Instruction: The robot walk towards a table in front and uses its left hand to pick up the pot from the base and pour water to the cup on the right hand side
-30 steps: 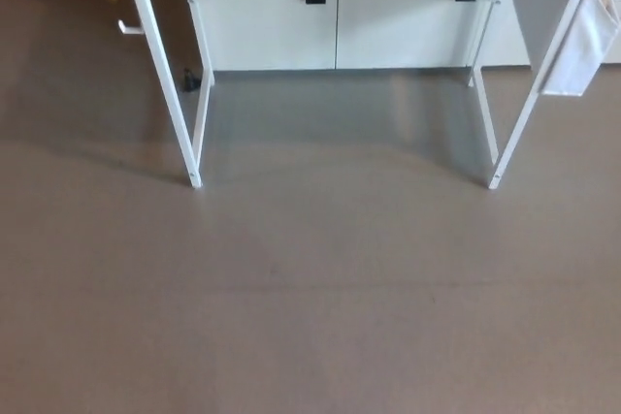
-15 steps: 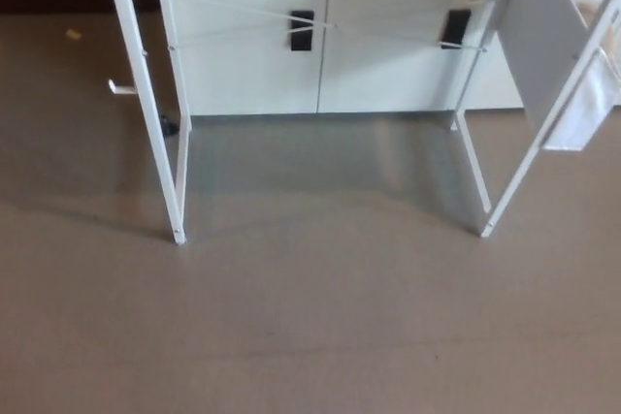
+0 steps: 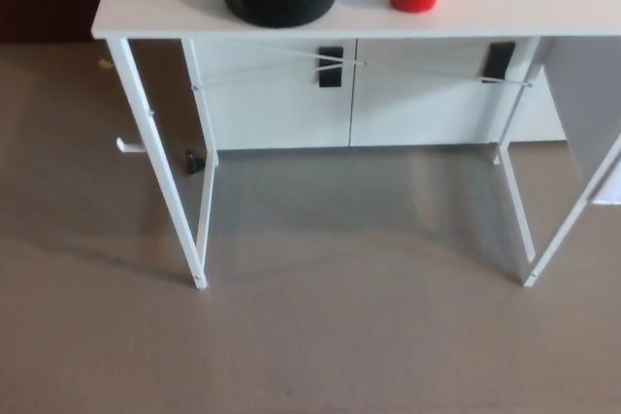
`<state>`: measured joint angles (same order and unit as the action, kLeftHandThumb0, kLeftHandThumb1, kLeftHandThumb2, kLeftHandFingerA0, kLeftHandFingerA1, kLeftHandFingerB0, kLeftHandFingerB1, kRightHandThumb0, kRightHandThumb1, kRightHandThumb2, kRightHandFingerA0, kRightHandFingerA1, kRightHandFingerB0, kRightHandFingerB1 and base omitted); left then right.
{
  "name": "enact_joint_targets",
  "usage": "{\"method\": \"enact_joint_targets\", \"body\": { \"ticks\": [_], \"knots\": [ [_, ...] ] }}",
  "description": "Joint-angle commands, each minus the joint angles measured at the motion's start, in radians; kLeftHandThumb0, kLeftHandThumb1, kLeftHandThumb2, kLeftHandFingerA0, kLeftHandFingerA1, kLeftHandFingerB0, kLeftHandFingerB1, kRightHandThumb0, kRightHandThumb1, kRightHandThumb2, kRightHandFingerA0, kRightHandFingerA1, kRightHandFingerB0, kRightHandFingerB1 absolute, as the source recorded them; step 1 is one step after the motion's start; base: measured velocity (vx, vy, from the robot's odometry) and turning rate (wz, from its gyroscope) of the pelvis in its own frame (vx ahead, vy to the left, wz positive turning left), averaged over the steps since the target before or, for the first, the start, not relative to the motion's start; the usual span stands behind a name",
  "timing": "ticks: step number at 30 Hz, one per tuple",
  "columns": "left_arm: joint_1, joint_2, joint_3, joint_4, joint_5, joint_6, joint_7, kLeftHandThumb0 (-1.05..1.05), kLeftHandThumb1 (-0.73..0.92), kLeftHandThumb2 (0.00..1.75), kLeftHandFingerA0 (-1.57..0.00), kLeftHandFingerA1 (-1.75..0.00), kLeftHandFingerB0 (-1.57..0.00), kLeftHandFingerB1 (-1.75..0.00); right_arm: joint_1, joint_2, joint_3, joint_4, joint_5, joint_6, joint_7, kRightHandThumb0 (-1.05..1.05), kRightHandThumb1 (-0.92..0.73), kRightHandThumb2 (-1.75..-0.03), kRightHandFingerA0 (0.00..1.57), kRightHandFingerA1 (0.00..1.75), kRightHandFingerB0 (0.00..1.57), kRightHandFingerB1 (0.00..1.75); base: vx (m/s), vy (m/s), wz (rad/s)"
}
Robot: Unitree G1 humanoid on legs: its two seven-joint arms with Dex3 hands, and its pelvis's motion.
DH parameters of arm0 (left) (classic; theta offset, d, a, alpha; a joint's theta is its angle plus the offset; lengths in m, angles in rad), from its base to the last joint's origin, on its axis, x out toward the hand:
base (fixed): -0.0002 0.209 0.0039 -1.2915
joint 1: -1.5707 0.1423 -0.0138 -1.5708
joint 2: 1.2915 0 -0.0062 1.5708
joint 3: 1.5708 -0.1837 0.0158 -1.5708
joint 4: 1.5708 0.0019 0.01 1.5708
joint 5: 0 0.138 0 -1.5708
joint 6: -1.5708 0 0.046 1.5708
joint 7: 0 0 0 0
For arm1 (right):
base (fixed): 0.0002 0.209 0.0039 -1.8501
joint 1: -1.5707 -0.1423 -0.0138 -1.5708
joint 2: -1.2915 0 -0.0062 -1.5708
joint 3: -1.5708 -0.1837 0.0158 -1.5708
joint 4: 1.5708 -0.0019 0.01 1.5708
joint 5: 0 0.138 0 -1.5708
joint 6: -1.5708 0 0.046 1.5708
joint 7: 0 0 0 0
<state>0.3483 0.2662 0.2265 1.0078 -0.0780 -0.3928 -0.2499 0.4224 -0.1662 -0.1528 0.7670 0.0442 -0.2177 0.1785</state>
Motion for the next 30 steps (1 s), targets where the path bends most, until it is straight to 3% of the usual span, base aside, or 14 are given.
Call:
{"method": "enact_joint_targets", "body": {
  "ticks": [1,2,3,5,8,9,10,12,15,17,26,27,30],
  "knots": [
    [-0.017,0.024,0.014,0.018,-0.015,-0.001,-0.014,-0.26,0.57,0.57,-0.47,-0.39,-0.39,-0.34,0.004,-0.017,0.011,-0.029,-0.021,0.013,-0.022,-0.30,-0.47,-0.66,0.53,0.52,0.38,0.46,0.19,0.097,-0.11],
    [-0.019,0.025,0.015,0.022,-0.016,-0.002,-0.015,-0.26,0.57,0.57,-0.47,-0.39,-0.39,-0.34,0.004,-0.018,0.012,-0.030,-0.021,0.015,-0.024,-0.30,-0.47,-0.66,0.53,0.52,0.38,0.46,0.24,0.130,-0.13],
    [-0.024,0.030,0.014,0.023,-0.017,0.004,-0.023,-0.27,0.61,0.57,-0.38,-0.35,-0.37,-0.33,0.004,-0.016,0.008,-0.027,-0.012,0.004,-0.018,-0.23,-0.52,-0.55,0.60,0.51,0.40,0.41,0.24,0.184,-0.11],
    [-0.023,0.037,0.012,0.019,-0.016,0.005,-0.034,-0.27,0.59,0.57,-0.37,-0.35,-0.37,-0.33,0.002,-0.017,0.006,-0.011,-0.006,-0.022,-0.008,-0.23,-0.53,-0.55,0.59,0.50,0.41,0.41,0.37,0.243,-0.14],
    [-0.021,0.038,0.012,0.017,-0.016,0.002,-0.035,-0.27,0.59,0.57,-0.37,-0.35,-0.37,-0.33,0.000,-0.018,0.008,-0.003,-0.008,-0.029,-0.007,-0.23,-0.53,-0.55,0.59,0.50,0.41,0.41,0.38,0.282,-0.12],
    [-0.022,0.032,0.011,0.017,-0.011,0.006,-0.017,-0.34,0.53,0.66,-0.39,-0.42,-0.36,-0.40,-0.008,-0.020,0.006,-0.004,-0.004,-0.018,-0.006,-0.29,-0.47,-0.65,0.54,0.53,0.38,0.46,0.25,0.239,0.06],
    [-0.023,0.032,0.010,0.018,-0.011,0.003,-0.018,-0.34,0.52,0.67,-0.40,-0.43,-0.35,-0.40,-0.008,-0.020,0.007,-0.010,-0.005,-0.014,-0.006,-0.24,-0.53,-0.56,0.57,0.48,0.41,0.41,0.24,0.209,-0.01],
    [-0.025,0.030,0.014,0.019,-0.019,0.006,-0.027,-0.26,0.59,0.57,-0.47,-0.38,-0.37,-0.33,-0.009,-0.022,0.010,-0.015,-0.009,-0.012,-0.007,-0.23,-0.54,-0.56,0.57,0.48,0.43,0.41,0.17,0.167,0.06],
    [-0.026,0.029,0.016,0.019,-0.022,0.009,-0.029,-0.26,0.59,0.57,-0.47,-0.38,-0.37,-0.33,-0.010,-0.023,0.011,-0.013,-0.010,-0.014,-0.008,-0.23,-0.54,-0.56,0.57,0.48,0.43,0.41,0.16,0.082,0.08],
    [-0.022,0.026,0.015,0.013,-0.021,0.009,-0.025,-0.34,0.52,0.67,-0.40,-0.43,-0.35,-0.40,-0.020,-0.021,0.010,0.006,-0.009,-0.017,-0.013,-0.28,-0.50,-0.64,0.51,0.51,0.37,0.45,0.19,-0.005,0.08],
    [-0.021,0.027,0.013,0.022,-0.013,-0.007,-0.022,-0.35,0.53,0.67,-0.39,-0.42,-0.36,-0.40,-0.033,-0.028,0.016,0.041,-0.014,-0.031,-0.015,-0.24,-0.55,-0.56,0.56,0.47,0.39,0.40,0.29,-0.167,0.16],
    [-0.025,0.028,0.014,0.028,-0.013,-0.004,-0.022,-0.34,0.53,0.67,-0.40,-0.43,-0.37,-0.40,-0.029,-0.028,0.018,0.032,-0.017,-0.031,-0.020,-0.33,-0.47,-0.67,0.53,0.53,0.39,0.47,0.25,-0.059,-0.07],
    [-0.034,0.030,0.017,0.026,-0.018,0.007,-0.028,-0.34,0.54,0.67,-0.38,-0.42,-0.36,-0.40,-0.031,-0.026,0.027,0.018,-0.027,-0.040,-0.033,-0.32,-0.48,-0.67,0.53,0.54,0.38,0.47,0.22,0.031,-0.13]
  ]
}}
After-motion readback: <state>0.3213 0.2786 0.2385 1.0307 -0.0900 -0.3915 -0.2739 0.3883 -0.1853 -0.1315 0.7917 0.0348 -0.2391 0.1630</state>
